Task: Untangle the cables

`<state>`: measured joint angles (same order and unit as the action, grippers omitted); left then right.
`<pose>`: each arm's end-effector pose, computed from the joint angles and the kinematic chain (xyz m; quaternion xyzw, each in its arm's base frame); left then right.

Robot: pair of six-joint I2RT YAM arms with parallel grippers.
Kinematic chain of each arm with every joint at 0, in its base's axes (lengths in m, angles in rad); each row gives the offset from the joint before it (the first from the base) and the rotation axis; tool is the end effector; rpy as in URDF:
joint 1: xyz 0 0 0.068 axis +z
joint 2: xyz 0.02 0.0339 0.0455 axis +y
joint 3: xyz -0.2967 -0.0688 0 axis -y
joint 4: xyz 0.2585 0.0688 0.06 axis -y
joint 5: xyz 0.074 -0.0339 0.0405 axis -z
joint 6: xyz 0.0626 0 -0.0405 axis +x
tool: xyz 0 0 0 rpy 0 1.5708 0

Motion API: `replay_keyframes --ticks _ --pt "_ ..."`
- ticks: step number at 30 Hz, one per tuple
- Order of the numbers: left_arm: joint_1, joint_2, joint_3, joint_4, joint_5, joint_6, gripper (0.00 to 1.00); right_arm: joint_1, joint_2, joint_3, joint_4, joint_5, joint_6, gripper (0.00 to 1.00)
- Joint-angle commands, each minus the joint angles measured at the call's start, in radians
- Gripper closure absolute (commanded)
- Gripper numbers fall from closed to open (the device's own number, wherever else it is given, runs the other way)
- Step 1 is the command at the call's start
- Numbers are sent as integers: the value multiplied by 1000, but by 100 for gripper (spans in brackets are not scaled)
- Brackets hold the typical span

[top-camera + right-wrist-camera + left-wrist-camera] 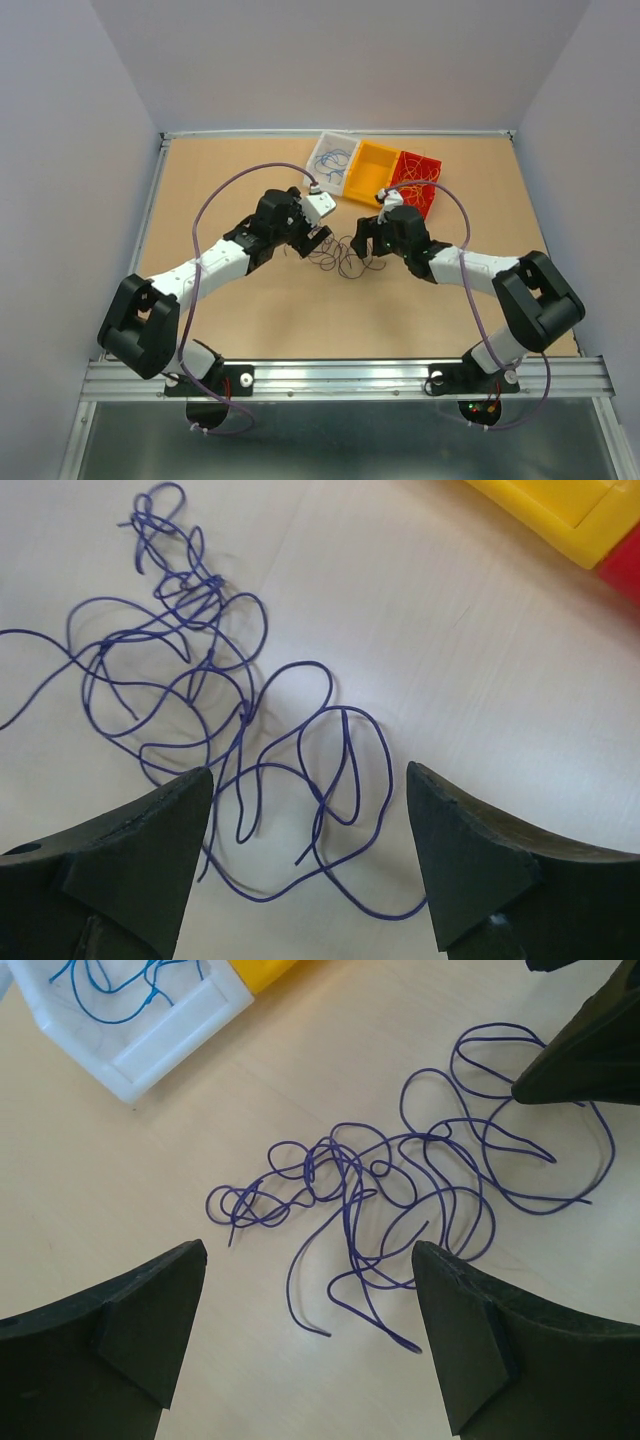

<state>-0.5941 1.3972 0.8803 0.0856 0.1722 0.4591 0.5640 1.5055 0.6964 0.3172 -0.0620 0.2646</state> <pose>0.2810 -0.2028 0.2734 0.4617 0.7019 -0.1085 0.5313 0.2876 0.1865 0.1994 -0.1436 0.8456 0.2310 0.4593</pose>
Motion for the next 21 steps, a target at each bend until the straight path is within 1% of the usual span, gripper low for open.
replay_keyframes --ticks 1,2,3,8,10,12,13,14,17,20,21 --pt "-1 -32 -47 155 -114 -33 4 5 90 120 -35 57 -24 19" --pt "-3 -33 -53 167 -129 -37 4 4 108 133 -43 88 -27 20" --pt "-3 -44 -66 183 -143 -40 3 5 146 159 -59 97 -33 22" --pt "-1 -76 -89 209 -154 -43 3 8 237 236 -130 111 -48 32" --pt "-1 -81 -95 215 -158 -42 4 19 258 255 -168 108 -68 33" --pt "0 -84 -96 220 -161 -42 3 25 291 285 -205 116 -79 45" --pt "0 -84 -99 223 -163 -42 4 36 297 293 -245 128 -83 54" --pt "-1 -90 -102 224 -163 -42 3 42 298 298 -260 139 -85 75" --pt "0 -99 -110 232 -165 -39 4 66 256 275 -290 157 -94 99" --pt "0 -109 -118 244 -165 -33 4 82 135 210 -274 131 -91 99" --pt "0 -110 -121 244 -163 -33 3 89 69 187 -261 123 -87 100"
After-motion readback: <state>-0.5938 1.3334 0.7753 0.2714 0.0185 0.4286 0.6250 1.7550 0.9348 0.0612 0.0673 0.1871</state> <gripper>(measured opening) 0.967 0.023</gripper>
